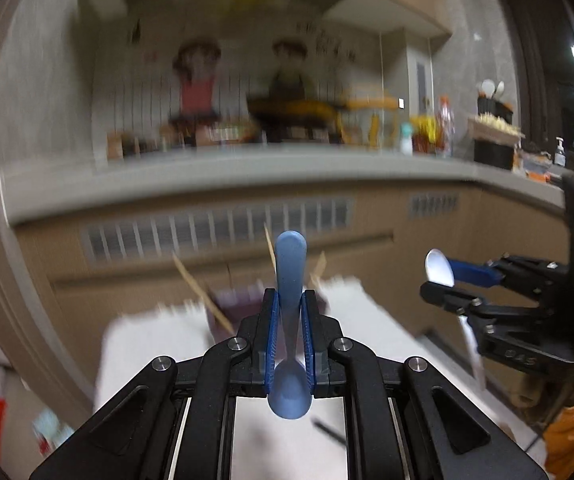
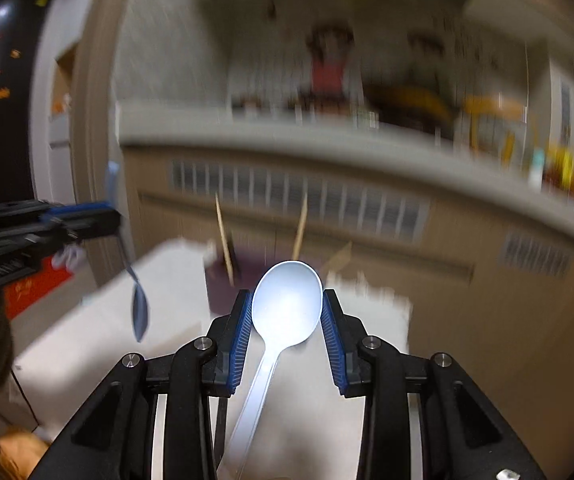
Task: Organize utensils
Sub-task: 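Lower blue and white spoons into the purple caddy and open both tools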
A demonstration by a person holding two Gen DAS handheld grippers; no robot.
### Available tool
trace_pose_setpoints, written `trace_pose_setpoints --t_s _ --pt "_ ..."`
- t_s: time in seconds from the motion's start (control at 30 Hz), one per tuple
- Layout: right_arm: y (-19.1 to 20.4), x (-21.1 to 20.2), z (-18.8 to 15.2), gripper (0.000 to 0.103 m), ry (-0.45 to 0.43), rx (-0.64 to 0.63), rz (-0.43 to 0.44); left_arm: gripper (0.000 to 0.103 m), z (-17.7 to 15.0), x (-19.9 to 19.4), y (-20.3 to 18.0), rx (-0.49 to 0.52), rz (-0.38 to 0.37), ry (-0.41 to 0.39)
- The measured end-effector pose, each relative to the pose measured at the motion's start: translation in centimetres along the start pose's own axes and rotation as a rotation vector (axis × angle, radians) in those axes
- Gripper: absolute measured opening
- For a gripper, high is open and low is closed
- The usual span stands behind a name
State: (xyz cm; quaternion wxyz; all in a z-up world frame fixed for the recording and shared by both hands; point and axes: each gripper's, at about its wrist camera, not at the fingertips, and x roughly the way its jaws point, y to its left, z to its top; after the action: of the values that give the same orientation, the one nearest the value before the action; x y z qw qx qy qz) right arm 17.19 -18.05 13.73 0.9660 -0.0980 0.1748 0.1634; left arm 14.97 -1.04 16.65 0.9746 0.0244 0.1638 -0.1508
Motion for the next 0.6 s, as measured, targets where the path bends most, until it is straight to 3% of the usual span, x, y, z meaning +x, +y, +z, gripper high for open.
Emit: trace_pose_setpoints --t_s 0.2,0.27,0.47,0.6 --pt "-1.2 -1.5 8.3 0.033 -0.257 -0.018 -0.048 0.012 6.7 0.8 0.8 0.023 0.037 -0.116" --pt "-1.7 -1.0 10.0 0.033 -0.302 -0.005 -0.060 0.012 8.0 1.8 1.2 0.017 0.046 -0.136" --pt "-2.8 4.3 12.3 0.033 -0.326 0.027 -0.094 0.012 9.7 6.4 3.2 -0.017 0.052 -0.148" --pt "-3.1 9.4 10.8 0.033 -0.284 0.041 -0.124 0.012 9.1 10.7 4.2 -0.039 0.057 -0.122"
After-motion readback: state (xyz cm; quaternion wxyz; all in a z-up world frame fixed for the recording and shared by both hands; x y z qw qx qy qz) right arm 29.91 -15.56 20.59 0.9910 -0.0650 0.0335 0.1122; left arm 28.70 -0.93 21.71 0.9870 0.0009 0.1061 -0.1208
